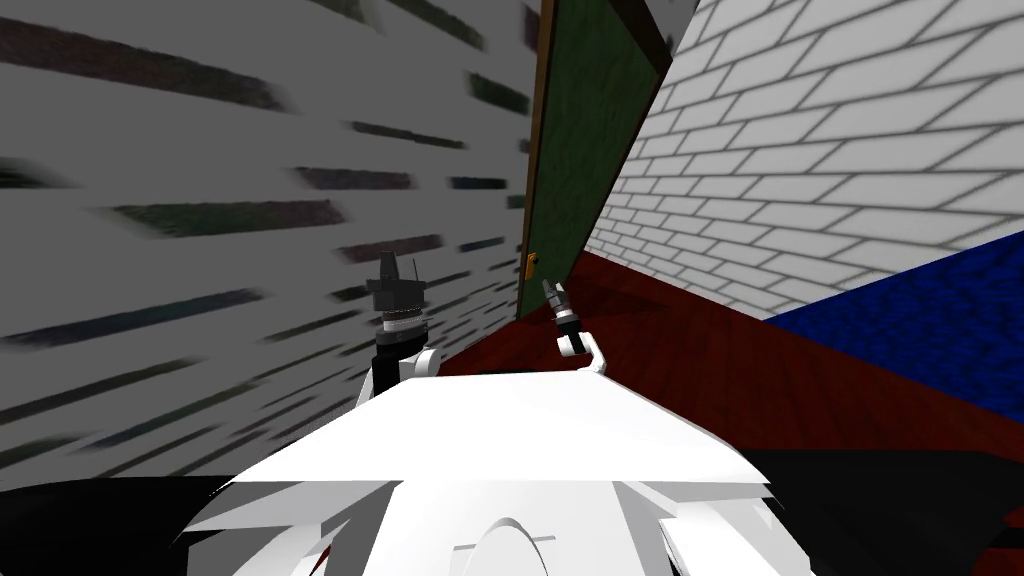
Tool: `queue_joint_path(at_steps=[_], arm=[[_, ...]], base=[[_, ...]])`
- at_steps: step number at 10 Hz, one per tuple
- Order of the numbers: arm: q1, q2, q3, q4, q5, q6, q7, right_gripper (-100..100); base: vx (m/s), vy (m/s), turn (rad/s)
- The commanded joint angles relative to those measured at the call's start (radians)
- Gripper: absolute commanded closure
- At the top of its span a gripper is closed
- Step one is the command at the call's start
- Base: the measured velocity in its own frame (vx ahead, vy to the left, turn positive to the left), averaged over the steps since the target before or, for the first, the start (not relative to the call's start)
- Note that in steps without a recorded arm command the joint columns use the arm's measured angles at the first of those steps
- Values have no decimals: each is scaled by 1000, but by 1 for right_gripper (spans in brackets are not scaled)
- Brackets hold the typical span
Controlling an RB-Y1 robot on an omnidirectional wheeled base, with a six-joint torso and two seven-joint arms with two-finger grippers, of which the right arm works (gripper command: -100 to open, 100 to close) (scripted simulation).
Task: Pull the door open
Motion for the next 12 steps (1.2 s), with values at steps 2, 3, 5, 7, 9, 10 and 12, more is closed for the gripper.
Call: queue_joint_path(at_steps=[2,3,5,7,9,10,12], arm=[[-22,1,-2,48,29,3,36,-100],[-31,1,-3,66,38,4,46,-100],[-49,1,-6,101,55,5,67,-100],[-77,2,-10,154,81,7,98,-100],[-103,4,-14,203,106,9,128,-100],[-111,4,-15,220,114,10,138,-100],[-129,5,-18,253,131,11,157,-100]], base=[[94,-124,111],[89,-121,82],[63,-105,81],[80,-129,148],[97,-152,130],[89,-136,84],[72,-99,76]])
